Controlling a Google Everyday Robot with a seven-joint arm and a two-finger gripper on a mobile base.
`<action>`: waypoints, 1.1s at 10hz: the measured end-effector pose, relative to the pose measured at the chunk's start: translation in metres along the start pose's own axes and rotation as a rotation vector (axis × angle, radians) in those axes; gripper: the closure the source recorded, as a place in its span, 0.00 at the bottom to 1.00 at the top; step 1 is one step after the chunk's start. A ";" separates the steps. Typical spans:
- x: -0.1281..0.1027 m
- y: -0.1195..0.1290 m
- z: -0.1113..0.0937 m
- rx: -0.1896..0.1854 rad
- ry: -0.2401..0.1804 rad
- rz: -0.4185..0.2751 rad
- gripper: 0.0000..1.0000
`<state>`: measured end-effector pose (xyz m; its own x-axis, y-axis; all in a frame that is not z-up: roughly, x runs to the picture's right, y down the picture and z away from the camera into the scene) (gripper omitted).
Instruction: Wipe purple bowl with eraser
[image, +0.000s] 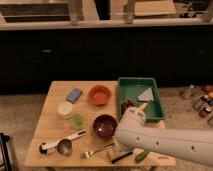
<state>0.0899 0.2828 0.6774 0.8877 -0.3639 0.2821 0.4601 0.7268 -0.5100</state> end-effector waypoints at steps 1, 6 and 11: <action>-0.002 0.002 0.002 0.005 -0.016 0.001 0.20; -0.003 0.001 0.034 -0.029 -0.050 0.015 0.20; 0.010 0.005 0.059 -0.054 -0.055 0.100 0.20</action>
<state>0.0997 0.3178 0.7253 0.9276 -0.2571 0.2711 0.3706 0.7250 -0.5805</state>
